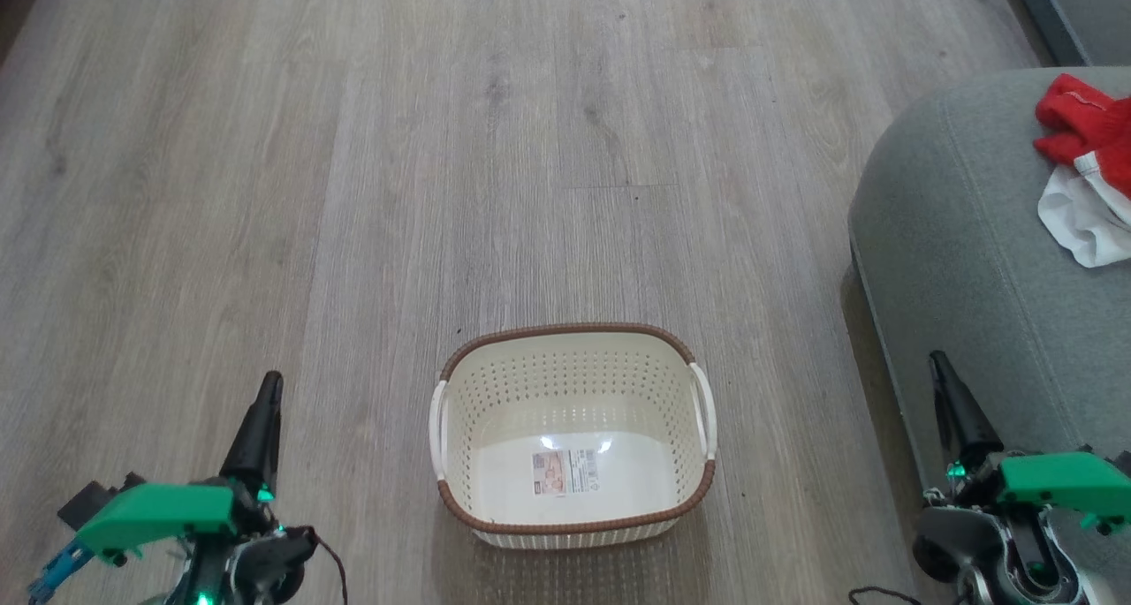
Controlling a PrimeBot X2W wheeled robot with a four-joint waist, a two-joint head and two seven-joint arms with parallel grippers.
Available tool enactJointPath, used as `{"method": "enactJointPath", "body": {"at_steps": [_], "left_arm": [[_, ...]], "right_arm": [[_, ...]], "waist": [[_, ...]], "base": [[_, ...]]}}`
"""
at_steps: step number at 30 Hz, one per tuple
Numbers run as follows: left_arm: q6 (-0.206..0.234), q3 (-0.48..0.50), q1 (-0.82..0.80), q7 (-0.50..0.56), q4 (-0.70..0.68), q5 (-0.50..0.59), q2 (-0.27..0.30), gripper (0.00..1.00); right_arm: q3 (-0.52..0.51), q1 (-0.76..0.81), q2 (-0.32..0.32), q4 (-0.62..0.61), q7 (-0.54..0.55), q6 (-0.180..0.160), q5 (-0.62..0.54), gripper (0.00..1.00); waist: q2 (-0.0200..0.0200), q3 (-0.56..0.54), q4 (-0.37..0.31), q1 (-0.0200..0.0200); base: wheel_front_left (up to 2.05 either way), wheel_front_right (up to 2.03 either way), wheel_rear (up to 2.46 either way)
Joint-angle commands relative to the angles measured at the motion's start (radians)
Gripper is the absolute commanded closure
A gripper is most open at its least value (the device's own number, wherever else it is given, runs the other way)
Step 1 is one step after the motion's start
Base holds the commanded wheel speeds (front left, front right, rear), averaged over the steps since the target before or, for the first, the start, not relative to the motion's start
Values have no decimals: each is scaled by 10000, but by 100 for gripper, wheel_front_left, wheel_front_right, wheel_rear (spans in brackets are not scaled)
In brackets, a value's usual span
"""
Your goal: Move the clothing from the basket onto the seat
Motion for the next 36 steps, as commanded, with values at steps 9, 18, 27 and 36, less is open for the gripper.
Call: {"method": "enactJointPath", "body": {"at_steps": [9, 18, 27, 36], "left_arm": [[-92, 336, -489, 75, -342, -64, 139, 100], [-92, 335, -489, 75, -342, -65, 139, 100], [-92, 335, -489, 74, -343, -65, 139, 100], [-92, 335, -489, 74, -343, -65, 139, 100]], "right_arm": [[177, -551, -49, -387, 42, -2, 59, 100], [177, -551, -49, -387, 41, -2, 59, 100], [177, -551, -49, -387, 41, -2, 60, 100], [178, -551, -49, -387, 41, -2, 60, 100]], "waist": [[0, 0, 0, 0], [0, 0, 0, 0], [0, 0, 0, 0], [0, 0, 0, 0]], "base": [[0, 0, 0], [0, 0, 0], [0, 0, 0], [0, 0, 0]]}}
